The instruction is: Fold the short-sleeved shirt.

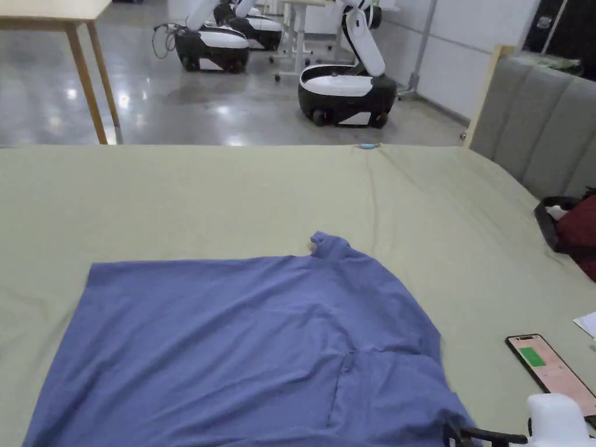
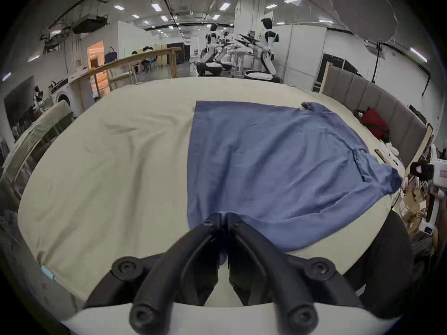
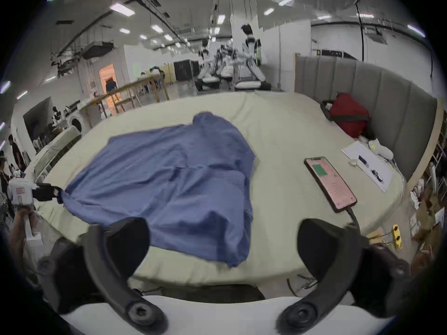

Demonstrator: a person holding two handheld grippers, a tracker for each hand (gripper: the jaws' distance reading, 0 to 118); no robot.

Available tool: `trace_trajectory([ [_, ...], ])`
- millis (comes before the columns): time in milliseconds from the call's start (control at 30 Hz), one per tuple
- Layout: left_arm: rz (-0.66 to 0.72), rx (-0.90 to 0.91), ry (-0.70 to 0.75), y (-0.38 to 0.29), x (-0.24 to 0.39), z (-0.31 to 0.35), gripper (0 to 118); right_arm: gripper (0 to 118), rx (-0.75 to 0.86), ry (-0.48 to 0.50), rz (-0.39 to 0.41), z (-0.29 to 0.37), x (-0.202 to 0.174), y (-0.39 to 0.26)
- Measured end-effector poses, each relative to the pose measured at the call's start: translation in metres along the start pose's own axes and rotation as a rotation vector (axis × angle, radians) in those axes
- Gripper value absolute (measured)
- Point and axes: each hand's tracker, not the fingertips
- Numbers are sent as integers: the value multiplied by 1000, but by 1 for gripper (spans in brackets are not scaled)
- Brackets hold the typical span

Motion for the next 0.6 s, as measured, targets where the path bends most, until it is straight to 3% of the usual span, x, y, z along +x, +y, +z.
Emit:
trace_trajectory([
  [133, 14, -13, 3, -2, -5, -2, 5, 116, -110, 53, 27, -32, 5, -11],
  [167, 17, -14, 4, -1, -5, 0, 5, 112, -144, 59, 29, -38, 7, -11],
  [200, 19, -16, 6, 0, -4, 1, 5, 100, -136, 35, 29, -37, 6, -13],
  [233, 20, -21, 6, -3, -9, -4, 5, 62, -124, 17, 20, -37, 8, -14],
  [267, 15, -25, 10, -2, -9, -4, 5, 25, -98, 64, -30, -34, 13, -14],
  [300, 8, -29, 19, -1, -9, -2, 5, 7, -97, 110, -75, -32, 18, -10],
  [400, -30, -30, 52, 9, -9, 2, 5, 6, -53, 118, -103, -13, 23, 2],
  [600, -88, 64, 72, 80, -9, 15, 5, 6, 77, 105, -37, 8, 12, 73],
])
